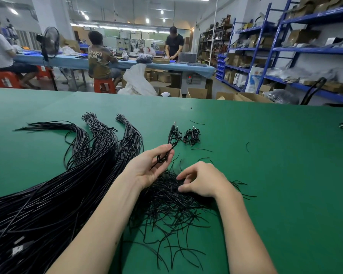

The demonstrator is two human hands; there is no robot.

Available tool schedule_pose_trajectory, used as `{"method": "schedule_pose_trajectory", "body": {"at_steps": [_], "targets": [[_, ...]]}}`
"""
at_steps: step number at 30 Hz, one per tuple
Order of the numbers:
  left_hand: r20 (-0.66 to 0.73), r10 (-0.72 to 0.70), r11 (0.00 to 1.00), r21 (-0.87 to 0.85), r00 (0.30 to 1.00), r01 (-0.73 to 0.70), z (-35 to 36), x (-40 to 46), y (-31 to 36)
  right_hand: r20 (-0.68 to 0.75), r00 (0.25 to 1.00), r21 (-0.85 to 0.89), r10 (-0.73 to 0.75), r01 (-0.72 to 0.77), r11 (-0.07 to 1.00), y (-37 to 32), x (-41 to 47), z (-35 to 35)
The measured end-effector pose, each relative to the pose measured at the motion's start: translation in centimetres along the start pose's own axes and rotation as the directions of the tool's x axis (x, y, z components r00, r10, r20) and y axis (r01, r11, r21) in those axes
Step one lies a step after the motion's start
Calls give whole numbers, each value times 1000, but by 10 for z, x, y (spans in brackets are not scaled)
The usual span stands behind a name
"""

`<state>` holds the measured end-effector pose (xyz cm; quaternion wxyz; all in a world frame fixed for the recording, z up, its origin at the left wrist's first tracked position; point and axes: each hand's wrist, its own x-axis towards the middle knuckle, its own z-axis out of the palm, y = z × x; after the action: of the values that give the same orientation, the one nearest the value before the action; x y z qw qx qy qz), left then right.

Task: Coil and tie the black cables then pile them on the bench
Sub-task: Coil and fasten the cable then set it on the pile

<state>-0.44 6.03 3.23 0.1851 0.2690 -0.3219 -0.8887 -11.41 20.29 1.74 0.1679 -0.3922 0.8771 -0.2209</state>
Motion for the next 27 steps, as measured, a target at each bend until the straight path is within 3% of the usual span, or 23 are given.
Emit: {"method": "schedule_pose_trajectory", "body": {"at_steps": [5,12,17,20,27], "targets": [[-9,2,1000,-3,1000,-2,-2,2,0,-81,997,10,-13,14,1000,1,0,-2],[-8,-2,1000,-10,1000,1,-3,2,0,-128,990,252,-58,89,964,15,-5,-15],[-9,-2,1000,-15,1000,2,-4,2,0,-186,981,505,-57,145,851,17,-9,-18],[-11,9,1000,-4,1000,-9,-4,1,-1,-186,982,693,-24,148,706,13,-9,-20],[1,110,990,92,994,-109,-1,5,-5,-326,943,745,-75,304,594,-2,-8,-20]]}}
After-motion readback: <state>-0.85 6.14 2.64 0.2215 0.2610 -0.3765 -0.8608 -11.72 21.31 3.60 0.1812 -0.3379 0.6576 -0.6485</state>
